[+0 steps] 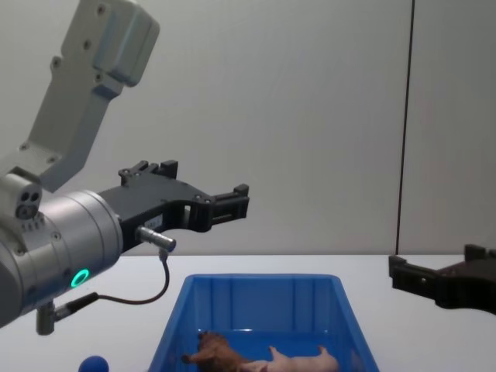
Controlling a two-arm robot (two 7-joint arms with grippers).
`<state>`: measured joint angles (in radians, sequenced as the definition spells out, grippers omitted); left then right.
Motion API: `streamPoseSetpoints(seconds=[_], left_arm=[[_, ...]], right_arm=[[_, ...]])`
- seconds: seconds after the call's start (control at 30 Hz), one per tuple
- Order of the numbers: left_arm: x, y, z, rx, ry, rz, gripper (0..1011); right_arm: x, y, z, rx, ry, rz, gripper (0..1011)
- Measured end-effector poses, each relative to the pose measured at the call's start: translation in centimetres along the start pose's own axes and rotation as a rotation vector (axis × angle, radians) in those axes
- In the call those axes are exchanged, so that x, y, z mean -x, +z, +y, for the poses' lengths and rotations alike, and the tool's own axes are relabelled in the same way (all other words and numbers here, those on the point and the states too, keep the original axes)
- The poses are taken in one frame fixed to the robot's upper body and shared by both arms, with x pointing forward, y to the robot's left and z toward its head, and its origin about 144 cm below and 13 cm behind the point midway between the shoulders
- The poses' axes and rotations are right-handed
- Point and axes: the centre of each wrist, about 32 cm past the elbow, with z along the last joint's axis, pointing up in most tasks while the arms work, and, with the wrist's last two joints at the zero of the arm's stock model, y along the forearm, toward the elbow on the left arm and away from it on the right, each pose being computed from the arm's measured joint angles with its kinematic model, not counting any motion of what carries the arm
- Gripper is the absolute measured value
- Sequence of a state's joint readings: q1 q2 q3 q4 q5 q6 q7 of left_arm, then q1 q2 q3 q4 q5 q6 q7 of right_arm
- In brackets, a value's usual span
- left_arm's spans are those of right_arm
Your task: Pick up the two dolls from the table and place them into the box.
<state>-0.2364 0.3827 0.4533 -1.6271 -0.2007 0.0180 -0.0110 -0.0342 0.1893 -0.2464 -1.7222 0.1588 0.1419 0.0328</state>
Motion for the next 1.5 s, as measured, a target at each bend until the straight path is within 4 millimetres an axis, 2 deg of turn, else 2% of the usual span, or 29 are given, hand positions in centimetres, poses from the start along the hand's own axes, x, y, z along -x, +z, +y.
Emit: streamPoseSetpoints(seconds=[0.37,0.9,1.5], left_arm=[[-0.7,0.6,0.8,-0.069,0.016,0.022,1001],[-3.0,1.4,3.5,-0.259,0.035,0.077,1001],[-4.3,0.0,5.5,-0.407,0.036,0.118,1001]], right_arm=[[-0.3,-0.2,-0.6,0.001,-0.036,-0.002,1001],[-0.4,-0.2,-1.0,0.001,-0.053,-0.002,1001],[-0.5,-0.2,-1.1,0.001,-0.059,-0.003,1001]])
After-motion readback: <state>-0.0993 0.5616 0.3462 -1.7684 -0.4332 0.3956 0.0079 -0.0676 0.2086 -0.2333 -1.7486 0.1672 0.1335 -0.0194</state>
